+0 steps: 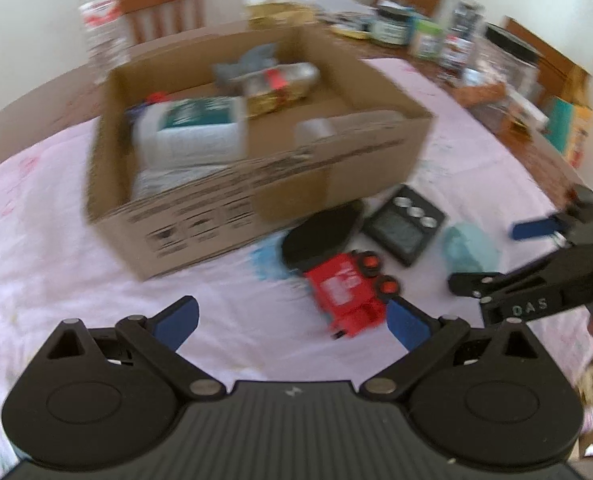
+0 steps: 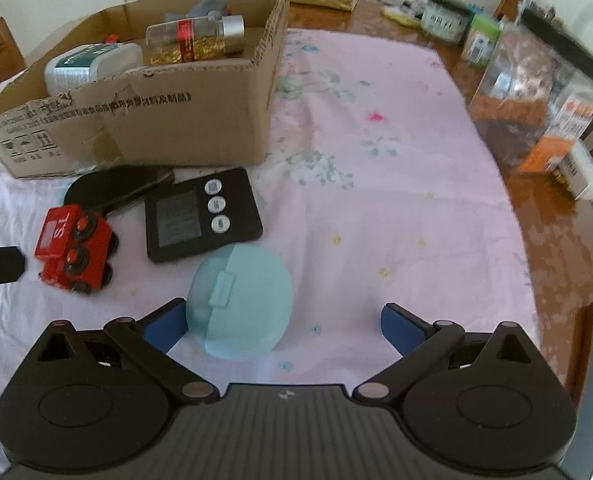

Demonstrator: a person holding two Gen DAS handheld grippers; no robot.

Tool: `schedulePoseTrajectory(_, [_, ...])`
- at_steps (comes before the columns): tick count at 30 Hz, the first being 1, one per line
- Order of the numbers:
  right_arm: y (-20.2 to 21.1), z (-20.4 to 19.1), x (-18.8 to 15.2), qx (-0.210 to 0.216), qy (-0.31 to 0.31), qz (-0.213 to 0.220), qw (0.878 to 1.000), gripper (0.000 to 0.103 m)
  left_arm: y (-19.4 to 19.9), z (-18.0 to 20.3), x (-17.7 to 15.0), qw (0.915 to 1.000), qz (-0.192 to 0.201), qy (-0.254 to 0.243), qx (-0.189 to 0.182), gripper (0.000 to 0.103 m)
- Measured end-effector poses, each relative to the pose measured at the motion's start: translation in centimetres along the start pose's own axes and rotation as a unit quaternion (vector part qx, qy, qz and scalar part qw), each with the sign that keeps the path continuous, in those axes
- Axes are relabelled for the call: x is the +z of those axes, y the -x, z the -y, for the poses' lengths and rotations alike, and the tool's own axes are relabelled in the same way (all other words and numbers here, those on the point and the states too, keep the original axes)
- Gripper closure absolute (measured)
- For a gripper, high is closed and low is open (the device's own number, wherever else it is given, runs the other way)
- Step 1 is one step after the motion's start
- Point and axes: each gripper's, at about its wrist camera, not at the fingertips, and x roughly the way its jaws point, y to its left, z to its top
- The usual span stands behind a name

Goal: Organize rigid objects
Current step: 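Grasp the red S.L toy train with the left tool while the right tool grasps the light blue case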

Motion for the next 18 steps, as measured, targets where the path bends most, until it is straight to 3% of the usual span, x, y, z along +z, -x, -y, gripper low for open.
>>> schedulePoseTrajectory(4, [0.1,0.4,-0.5,0.010,0.016,0.011,1.000,0.000,-0.7,1.3,0.3,0.9979,0.002,-0.046,-0.045,0.003])
schedulePoseTrajectory(9, [0.1,0.5,-1.0,0.014,0.023,0.025,0.999,0.000,-2.1,2.4,1.2,0.9950,0.002,-0.082,-0.057,0.003])
schedulePoseTrajectory(18, [0.2,0.8,-1.2,0.023,0.038,0.031,0.999,0.000,-3.3,3.6,1.3,0.9806,-0.016,-0.159,-0.113,0.003])
